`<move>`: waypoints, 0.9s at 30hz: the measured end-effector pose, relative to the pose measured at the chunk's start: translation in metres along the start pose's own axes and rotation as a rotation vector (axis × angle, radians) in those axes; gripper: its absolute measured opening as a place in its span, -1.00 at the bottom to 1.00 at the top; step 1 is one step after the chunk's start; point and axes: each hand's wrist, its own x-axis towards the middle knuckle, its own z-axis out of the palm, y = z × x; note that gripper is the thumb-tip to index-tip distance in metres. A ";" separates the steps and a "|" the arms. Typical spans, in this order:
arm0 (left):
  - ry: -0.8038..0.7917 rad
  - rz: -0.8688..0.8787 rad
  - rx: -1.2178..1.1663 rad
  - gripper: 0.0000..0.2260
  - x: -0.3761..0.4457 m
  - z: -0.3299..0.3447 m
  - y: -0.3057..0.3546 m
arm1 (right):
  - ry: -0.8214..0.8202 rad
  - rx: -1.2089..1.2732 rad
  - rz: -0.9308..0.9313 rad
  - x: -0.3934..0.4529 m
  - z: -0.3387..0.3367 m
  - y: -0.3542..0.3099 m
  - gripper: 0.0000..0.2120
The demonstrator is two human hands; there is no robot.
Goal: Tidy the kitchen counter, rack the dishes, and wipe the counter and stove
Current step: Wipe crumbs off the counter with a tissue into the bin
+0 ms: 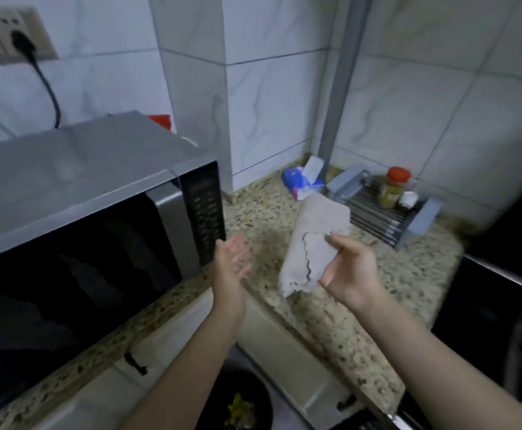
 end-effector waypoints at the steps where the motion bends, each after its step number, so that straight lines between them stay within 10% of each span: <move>1: -0.031 -0.011 -0.002 -0.60 0.004 0.017 0.004 | 0.018 -0.004 -0.037 -0.004 -0.006 -0.017 -0.71; 15: -0.441 -0.478 0.247 -0.51 0.037 0.234 -0.055 | 0.451 0.085 -0.293 -0.034 -0.211 -0.218 -0.75; 27: -0.697 0.034 0.872 -0.82 0.108 0.343 -0.107 | 0.600 0.147 -0.180 0.001 -0.296 -0.240 -0.76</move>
